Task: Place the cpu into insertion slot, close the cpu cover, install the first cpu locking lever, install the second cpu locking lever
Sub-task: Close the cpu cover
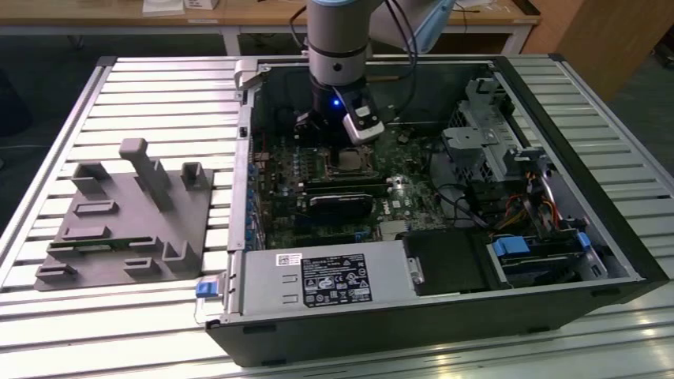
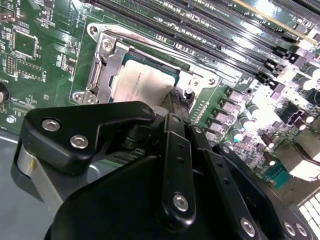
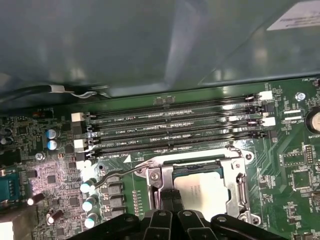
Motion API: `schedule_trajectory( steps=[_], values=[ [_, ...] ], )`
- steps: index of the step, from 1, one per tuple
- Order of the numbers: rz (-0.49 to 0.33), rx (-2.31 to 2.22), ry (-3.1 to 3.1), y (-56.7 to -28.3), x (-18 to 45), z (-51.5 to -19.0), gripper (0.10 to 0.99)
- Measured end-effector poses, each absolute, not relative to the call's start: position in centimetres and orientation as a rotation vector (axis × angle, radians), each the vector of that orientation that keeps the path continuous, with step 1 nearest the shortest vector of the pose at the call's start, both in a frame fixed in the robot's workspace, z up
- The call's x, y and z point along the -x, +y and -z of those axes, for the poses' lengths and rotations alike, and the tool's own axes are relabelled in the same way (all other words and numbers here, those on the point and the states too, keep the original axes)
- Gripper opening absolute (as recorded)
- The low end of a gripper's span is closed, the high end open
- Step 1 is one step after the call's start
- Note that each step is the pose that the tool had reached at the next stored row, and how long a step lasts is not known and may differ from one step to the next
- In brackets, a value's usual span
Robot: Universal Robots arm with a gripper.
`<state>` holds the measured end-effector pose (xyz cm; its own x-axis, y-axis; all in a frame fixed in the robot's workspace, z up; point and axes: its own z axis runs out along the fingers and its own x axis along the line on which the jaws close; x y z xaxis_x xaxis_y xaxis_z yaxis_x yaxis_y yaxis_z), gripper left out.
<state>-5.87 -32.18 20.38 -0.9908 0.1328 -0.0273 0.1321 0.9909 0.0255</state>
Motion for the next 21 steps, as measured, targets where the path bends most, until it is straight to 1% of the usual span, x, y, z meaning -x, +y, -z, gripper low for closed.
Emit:
schedule_trajectory(
  steps=[5,21],
  values=[
    [-0.037,-0.207,3.105,-32.2,5.9,-21.0,0.106],
    [-0.033,-0.207,3.110,-32.2,3.5,-21.0,0.106]
  ],
)
